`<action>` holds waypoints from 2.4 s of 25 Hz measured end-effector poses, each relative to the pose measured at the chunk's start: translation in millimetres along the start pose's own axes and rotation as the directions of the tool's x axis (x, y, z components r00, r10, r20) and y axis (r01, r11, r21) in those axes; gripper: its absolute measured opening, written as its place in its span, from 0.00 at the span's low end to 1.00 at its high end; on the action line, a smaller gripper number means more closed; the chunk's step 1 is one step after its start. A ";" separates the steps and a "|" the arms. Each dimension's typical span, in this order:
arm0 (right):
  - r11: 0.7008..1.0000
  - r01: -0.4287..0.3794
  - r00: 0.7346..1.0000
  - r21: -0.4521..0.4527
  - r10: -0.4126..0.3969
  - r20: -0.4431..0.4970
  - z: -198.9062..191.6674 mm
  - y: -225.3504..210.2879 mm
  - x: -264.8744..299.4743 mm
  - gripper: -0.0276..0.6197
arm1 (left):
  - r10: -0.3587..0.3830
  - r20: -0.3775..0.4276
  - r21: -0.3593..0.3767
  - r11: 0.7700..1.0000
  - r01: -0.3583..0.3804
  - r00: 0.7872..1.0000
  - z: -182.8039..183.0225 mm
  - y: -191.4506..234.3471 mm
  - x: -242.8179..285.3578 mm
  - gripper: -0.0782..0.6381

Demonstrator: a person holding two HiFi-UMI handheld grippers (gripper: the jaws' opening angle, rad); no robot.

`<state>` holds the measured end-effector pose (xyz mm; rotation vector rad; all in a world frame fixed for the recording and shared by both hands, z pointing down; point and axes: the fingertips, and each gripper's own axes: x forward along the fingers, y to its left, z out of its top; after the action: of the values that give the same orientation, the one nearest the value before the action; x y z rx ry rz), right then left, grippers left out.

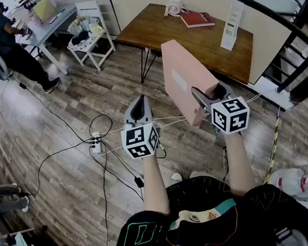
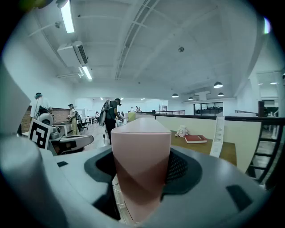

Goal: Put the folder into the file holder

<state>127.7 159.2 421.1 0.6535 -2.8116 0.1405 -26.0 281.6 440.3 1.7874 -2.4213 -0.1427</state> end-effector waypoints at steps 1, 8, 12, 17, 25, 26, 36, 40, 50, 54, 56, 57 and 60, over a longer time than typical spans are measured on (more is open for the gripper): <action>1.000 0.008 1.000 0.005 -0.008 0.002 -0.1 -1.2 0.1 0.48 | -0.001 0.001 0.000 1.000 0.001 1.000 1.1 0.4 0.8 0.10; 0.999 0.028 1.000 0.040 -0.029 0.010 0.2 -8.6 -3.1 0.49 | -0.011 0.012 0.004 1.000 0.011 1.000 6.8 -1.3 3.2 0.10; 0.998 0.038 0.999 0.040 -0.039 0.020 6.4 -14.9 -1.7 0.49 | -0.021 0.022 0.011 1.000 0.020 1.000 13.7 -3.1 9.6 0.10; 0.999 0.040 0.998 0.037 -0.041 0.038 14.5 -17.6 1.6 0.48 | -0.026 0.041 0.015 1.000 0.025 0.999 22.1 1.2 15.8 0.10; 0.999 0.045 0.997 0.031 -0.046 0.055 26.7 -17.8 5.6 0.48 | -0.044 0.058 0.014 0.999 0.043 0.997 30.4 5.5 24.9 0.10; 0.999 0.043 0.998 0.026 -0.045 0.052 27.9 -17.4 6.5 0.48 | -0.045 0.059 0.016 0.999 0.044 0.997 31.6 6.3 25.9 0.10; 1.000 -0.003 0.997 -0.024 0.005 0.073 49.6 -13.1 32.2 0.48 | -0.027 0.091 0.013 1.000 0.026 0.995 44.2 21.2 44.8 0.10; 1.000 -0.002 0.996 -0.022 0.004 0.086 58.1 -26.2 53.6 0.48 | -0.011 0.105 0.022 1.000 0.008 0.994 51.5 33.9 63.8 0.10; 1.000 -0.022 0.996 0.009 0.021 0.090 74.8 -82.6 134.9 0.48 | 0.019 0.087 0.038 0.999 -0.023 0.996 52.2 57.3 149.8 0.10; 0.999 -0.048 0.997 0.023 0.046 0.063 81.3 -108.9 181.5 0.48 | 0.048 0.065 0.022 0.999 -0.050 0.997 52.6 72.5 197.4 0.10; 0.998 -0.053 0.997 0.032 0.051 0.056 86.9 -126.0 204.3 0.48 | 0.049 0.052 0.029 0.998 -0.051 0.997 53.1 74.4 225.6 0.10; 0.998 -0.055 0.997 0.037 0.053 0.053 89.4 -135.2 215.8 0.48 | 0.050 0.043 0.033 0.998 -0.052 0.998 52.5 75.2 240.2 0.10; 0.996 -0.061 0.997 0.059 0.058 0.048 93.7 -163.2 249.1 0.48 | 0.060 0.019 0.038 0.997 -0.060 0.998 47.9 79.7 281.2 0.10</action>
<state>-36.5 -105.7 402.5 0.5937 -2.8827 0.2245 -190.6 36.3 418.4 1.7339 -2.5040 -0.1074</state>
